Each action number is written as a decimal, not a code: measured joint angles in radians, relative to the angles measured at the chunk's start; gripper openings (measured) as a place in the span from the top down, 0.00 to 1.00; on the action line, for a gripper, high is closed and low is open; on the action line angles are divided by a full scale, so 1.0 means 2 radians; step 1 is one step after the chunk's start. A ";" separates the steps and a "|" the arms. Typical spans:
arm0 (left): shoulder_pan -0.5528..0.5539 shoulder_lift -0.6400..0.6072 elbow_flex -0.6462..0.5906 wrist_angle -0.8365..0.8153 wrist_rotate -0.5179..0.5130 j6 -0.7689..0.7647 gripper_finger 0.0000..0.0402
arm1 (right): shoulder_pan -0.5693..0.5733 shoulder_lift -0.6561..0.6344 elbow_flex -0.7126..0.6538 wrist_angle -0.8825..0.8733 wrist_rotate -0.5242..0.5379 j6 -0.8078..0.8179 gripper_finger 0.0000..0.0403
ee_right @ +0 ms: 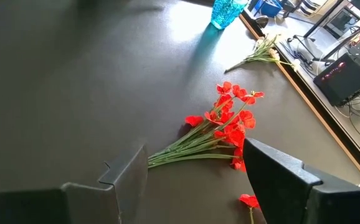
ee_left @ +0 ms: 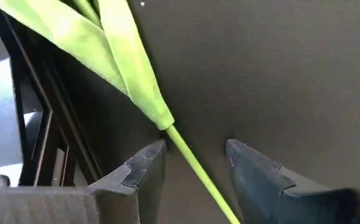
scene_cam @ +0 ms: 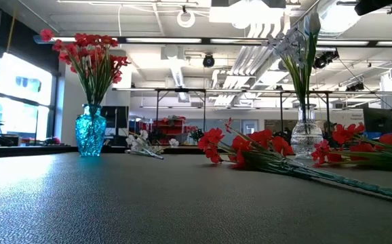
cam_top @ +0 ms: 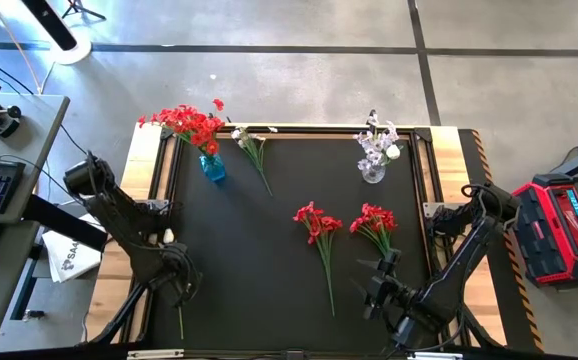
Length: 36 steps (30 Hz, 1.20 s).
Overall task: Sort flowers into vase by color
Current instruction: Put the white flower into the transparent vase
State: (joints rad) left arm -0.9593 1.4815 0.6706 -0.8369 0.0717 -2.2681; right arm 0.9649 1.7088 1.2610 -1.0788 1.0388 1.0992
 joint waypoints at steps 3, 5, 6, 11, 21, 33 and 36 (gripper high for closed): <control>0.000 -0.001 0.000 0.003 -0.013 0.011 0.62 | 0.000 0.000 0.000 0.000 0.000 0.000 0.41; 0.000 -0.004 -0.001 0.008 -0.023 0.022 0.66 | 0.000 0.000 0.000 0.001 0.001 0.000 0.41; 0.000 -0.005 -0.001 0.011 -0.028 0.027 0.68 | 0.000 0.000 0.000 0.002 0.002 0.000 0.41; 0.000 -0.012 -0.001 0.015 -0.052 0.059 0.89 | 0.000 0.000 0.000 0.003 0.002 0.000 0.41; 0.004 -0.009 0.004 0.042 -0.204 0.113 0.99 | 0.012 0.000 0.000 0.014 -0.074 -0.019 0.41; 0.058 -0.009 0.029 0.456 -0.548 0.717 1.00 | 0.031 0.000 0.000 0.043 -0.116 -0.051 0.41; 0.091 0.006 0.029 0.654 -0.509 0.969 1.00 | 0.021 -0.005 0.000 0.037 -0.138 -0.056 0.41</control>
State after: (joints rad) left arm -0.7771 1.4929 0.7288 0.4721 -0.9472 -0.3310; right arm 1.0061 1.6984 1.2606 -1.0045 0.7637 0.9870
